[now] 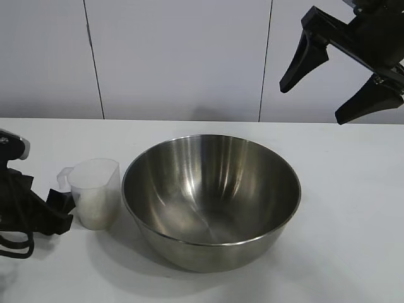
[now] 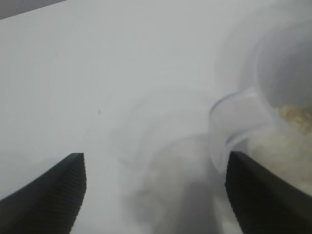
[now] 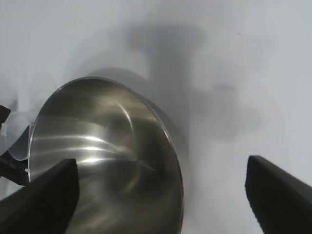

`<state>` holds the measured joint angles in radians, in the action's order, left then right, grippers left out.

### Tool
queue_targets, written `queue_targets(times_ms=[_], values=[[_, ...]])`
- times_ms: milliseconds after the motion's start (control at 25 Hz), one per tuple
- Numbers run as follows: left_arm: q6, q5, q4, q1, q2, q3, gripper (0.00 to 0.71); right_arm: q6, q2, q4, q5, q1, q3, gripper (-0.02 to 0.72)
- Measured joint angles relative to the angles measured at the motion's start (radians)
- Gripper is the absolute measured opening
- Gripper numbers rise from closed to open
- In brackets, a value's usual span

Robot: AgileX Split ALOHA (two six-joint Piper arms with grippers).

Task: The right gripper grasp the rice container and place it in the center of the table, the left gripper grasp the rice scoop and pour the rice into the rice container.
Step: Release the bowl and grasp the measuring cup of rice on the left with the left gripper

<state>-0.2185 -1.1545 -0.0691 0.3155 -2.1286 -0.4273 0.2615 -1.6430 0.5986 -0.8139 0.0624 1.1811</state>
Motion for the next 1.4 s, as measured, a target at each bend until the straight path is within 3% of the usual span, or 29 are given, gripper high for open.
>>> queue_targets(times_ms=[640, 720, 880, 1000, 1160, 1400], values=[[0.020, 0.002, -0.002, -0.003, 0.060, -0.027, 0.561, 0.000, 0.000, -0.001, 0.000, 0.000, 0.000, 0.641], [0.021, 0.003, -0.001, -0.003, 0.060, -0.028, 0.499, -0.003, 0.000, -0.001, -0.001, 0.000, 0.000, 0.641], [0.022, 0.003, 0.000, -0.003, 0.060, -0.029, 0.274, -0.003, 0.000, -0.001, -0.003, 0.000, 0.000, 0.641], [0.022, 0.003, 0.000, -0.003, 0.060, -0.029, 0.161, -0.003, 0.000, -0.001, -0.006, 0.000, 0.000, 0.641], [0.022, 0.003, 0.003, -0.003, 0.060, -0.029, 0.048, -0.003, 0.000, -0.001, -0.006, 0.000, 0.000, 0.641], [0.022, 0.003, 0.028, -0.003, 0.060, -0.029, 0.009, -0.003, 0.000, -0.003, -0.007, 0.000, 0.000, 0.641]])
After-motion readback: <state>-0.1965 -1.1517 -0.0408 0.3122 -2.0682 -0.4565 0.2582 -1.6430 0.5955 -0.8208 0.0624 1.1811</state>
